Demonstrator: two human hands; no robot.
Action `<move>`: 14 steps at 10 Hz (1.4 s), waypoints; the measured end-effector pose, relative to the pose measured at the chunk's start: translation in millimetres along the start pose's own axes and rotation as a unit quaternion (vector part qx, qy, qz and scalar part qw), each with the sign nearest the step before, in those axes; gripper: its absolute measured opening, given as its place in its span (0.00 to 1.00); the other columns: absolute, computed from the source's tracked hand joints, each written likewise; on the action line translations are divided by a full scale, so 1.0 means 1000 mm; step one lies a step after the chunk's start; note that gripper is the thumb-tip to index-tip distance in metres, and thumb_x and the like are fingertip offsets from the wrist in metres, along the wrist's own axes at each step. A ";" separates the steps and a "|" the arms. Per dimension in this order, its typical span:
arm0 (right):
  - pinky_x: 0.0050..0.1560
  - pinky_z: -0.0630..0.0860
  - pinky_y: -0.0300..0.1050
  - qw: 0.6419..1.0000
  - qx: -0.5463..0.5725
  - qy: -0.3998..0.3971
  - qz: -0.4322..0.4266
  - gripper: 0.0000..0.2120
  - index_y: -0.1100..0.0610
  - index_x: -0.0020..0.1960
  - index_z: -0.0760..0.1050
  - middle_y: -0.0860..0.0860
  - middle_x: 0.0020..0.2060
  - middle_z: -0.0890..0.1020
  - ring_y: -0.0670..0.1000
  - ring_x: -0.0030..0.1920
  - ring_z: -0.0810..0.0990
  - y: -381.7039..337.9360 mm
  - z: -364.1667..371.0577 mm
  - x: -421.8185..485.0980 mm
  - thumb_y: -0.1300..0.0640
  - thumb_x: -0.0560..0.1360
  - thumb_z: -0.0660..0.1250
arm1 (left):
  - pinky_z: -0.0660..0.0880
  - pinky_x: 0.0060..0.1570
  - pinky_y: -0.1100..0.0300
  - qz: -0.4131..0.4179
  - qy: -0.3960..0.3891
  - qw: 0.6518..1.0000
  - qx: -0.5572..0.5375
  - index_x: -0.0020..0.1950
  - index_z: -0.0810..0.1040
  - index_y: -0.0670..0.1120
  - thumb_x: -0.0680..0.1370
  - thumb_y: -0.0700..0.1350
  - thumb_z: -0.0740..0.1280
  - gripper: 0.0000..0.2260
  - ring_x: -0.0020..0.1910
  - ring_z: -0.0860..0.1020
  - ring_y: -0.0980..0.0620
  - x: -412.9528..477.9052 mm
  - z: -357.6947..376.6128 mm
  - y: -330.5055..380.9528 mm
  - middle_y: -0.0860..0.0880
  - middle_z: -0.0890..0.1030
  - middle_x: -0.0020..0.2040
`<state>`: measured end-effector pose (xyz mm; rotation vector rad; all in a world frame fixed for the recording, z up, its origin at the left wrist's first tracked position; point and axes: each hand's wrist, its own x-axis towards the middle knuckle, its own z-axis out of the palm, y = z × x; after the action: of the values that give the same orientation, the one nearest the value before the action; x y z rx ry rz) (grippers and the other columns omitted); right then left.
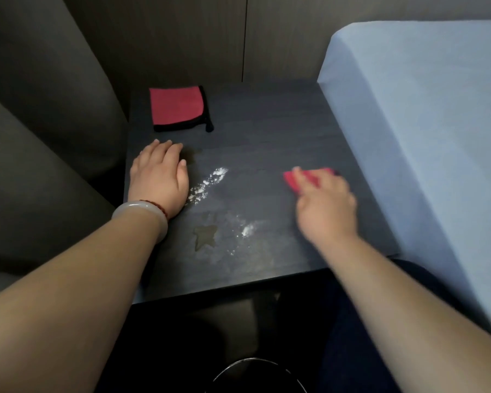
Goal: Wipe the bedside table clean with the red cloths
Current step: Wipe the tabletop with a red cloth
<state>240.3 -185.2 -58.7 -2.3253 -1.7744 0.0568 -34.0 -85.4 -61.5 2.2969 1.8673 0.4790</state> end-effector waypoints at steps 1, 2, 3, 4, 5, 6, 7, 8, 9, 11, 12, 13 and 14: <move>0.73 0.58 0.58 0.992 0.056 0.012 0.114 0.25 0.48 0.69 0.74 0.61 0.71 0.68 0.66 0.72 0.62 0.035 -0.008 0.013 0.54 0.73 0.55 | 0.57 0.72 0.42 -0.003 -0.004 1.000 0.010 0.72 0.69 0.45 0.82 0.48 0.55 0.19 0.75 0.60 0.42 0.001 0.001 0.001 0.43 0.69 0.73; 0.77 0.47 0.56 0.998 0.030 -0.044 0.016 0.27 0.47 0.76 0.63 0.55 0.79 0.55 0.62 0.78 0.49 -0.011 0.003 -0.006 0.53 0.77 0.51 | 0.57 0.72 0.43 -0.004 -0.002 1.000 0.016 0.72 0.69 0.45 0.82 0.48 0.55 0.20 0.75 0.60 0.42 0.002 0.000 0.002 0.43 0.69 0.73; 0.76 0.42 0.53 0.985 0.041 -0.099 -0.139 0.25 0.42 0.78 0.53 0.46 0.79 0.51 0.56 0.79 0.43 -0.054 0.009 -0.041 0.46 0.81 0.47 | 0.56 0.72 0.43 -0.007 0.000 1.000 0.012 0.73 0.69 0.45 0.82 0.47 0.55 0.20 0.75 0.60 0.42 0.001 -0.001 0.002 0.43 0.69 0.73; 0.76 0.42 0.55 0.986 -0.011 -0.105 -0.133 0.27 0.37 0.78 0.50 0.46 0.79 0.50 0.57 0.79 0.44 -0.023 0.005 -0.030 0.37 0.79 0.39 | 0.56 0.72 0.43 -0.005 -0.001 1.000 0.007 0.72 0.69 0.45 0.82 0.47 0.55 0.20 0.75 0.60 0.43 0.000 -0.001 0.002 0.43 0.69 0.73; 0.76 0.43 0.60 0.994 -0.042 -0.093 0.031 0.28 0.39 0.78 0.48 0.50 0.80 0.49 0.62 0.78 0.44 0.021 -0.001 -0.003 0.37 0.79 0.37 | 0.56 0.73 0.44 -0.007 -0.006 1.000 0.011 0.73 0.68 0.45 0.82 0.48 0.54 0.20 0.75 0.59 0.43 0.000 -0.002 0.002 0.44 0.68 0.73; 0.76 0.41 0.58 0.994 -0.034 -0.084 0.055 0.27 0.43 0.79 0.47 0.49 0.80 0.48 0.63 0.78 0.41 -0.011 0.003 -0.016 0.41 0.81 0.39 | 0.56 0.73 0.43 -0.006 -0.010 1.000 0.018 0.73 0.67 0.45 0.82 0.49 0.54 0.20 0.75 0.59 0.43 0.000 -0.003 0.003 0.44 0.68 0.74; 0.76 0.40 0.54 0.988 0.011 -0.112 -0.108 0.26 0.41 0.79 0.49 0.45 0.79 0.50 0.59 0.78 0.42 -0.057 0.007 -0.047 0.43 0.81 0.43 | 0.57 0.72 0.43 -0.006 -0.003 1.000 0.010 0.73 0.68 0.45 0.82 0.48 0.55 0.20 0.75 0.60 0.42 -0.001 -0.002 0.003 0.43 0.69 0.73; 0.77 0.45 0.53 0.985 0.006 -0.116 -0.126 0.26 0.40 0.78 0.54 0.45 0.79 0.54 0.57 0.79 0.47 -0.020 0.001 -0.035 0.42 0.80 0.42 | 0.58 0.71 0.42 0.001 0.006 1.000 0.005 0.72 0.69 0.44 0.82 0.47 0.55 0.19 0.74 0.61 0.42 -0.001 -0.001 0.002 0.43 0.70 0.72; 0.77 0.49 0.58 0.996 -0.039 -0.083 0.014 0.29 0.44 0.78 0.55 0.51 0.79 0.56 0.63 0.77 0.51 0.046 -0.007 -0.012 0.42 0.79 0.40 | 0.58 0.71 0.42 -0.003 0.005 1.000 0.011 0.72 0.69 0.44 0.82 0.48 0.55 0.19 0.74 0.62 0.41 0.000 -0.002 0.002 0.42 0.70 0.72; 0.77 0.41 0.57 0.997 -0.008 -0.082 0.006 0.27 0.44 0.79 0.49 0.47 0.79 0.50 0.61 0.78 0.43 -0.036 0.002 -0.048 0.43 0.81 0.42 | 0.57 0.72 0.43 -0.005 0.002 1.000 0.014 0.72 0.68 0.45 0.82 0.48 0.55 0.19 0.74 0.61 0.42 -0.001 -0.001 0.001 0.43 0.70 0.72; 0.76 0.39 0.53 0.982 0.018 -0.130 -0.133 0.25 0.40 0.79 0.48 0.43 0.79 0.47 0.55 0.78 0.39 -0.057 0.000 -0.067 0.41 0.82 0.42 | 0.57 0.72 0.43 -0.003 0.005 1.000 0.008 0.72 0.68 0.44 0.82 0.48 0.55 0.19 0.74 0.61 0.42 -0.001 -0.002 0.001 0.43 0.70 0.72; 0.77 0.42 0.56 0.994 -0.017 -0.098 -0.036 0.25 0.40 0.79 0.49 0.46 0.80 0.49 0.57 0.79 0.43 0.003 -0.004 -0.038 0.41 0.82 0.44 | 0.57 0.72 0.43 -0.006 0.003 1.000 0.005 0.72 0.68 0.44 0.82 0.48 0.54 0.19 0.74 0.61 0.42 0.000 -0.002 0.002 0.43 0.70 0.72; 0.76 0.44 0.61 0.982 -0.014 -0.100 0.160 0.26 0.43 0.79 0.49 0.50 0.80 0.50 0.63 0.78 0.45 0.049 -0.015 -0.012 0.42 0.82 0.44 | 0.57 0.72 0.42 -0.004 0.008 1.000 0.006 0.72 0.68 0.44 0.82 0.48 0.55 0.19 0.74 0.61 0.42 0.000 -0.002 0.002 0.43 0.70 0.72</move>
<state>286.1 -211.1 -54.5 -2.6870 -1.4673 0.3281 -32.9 -85.8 -59.3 2.2999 1.8914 0.4872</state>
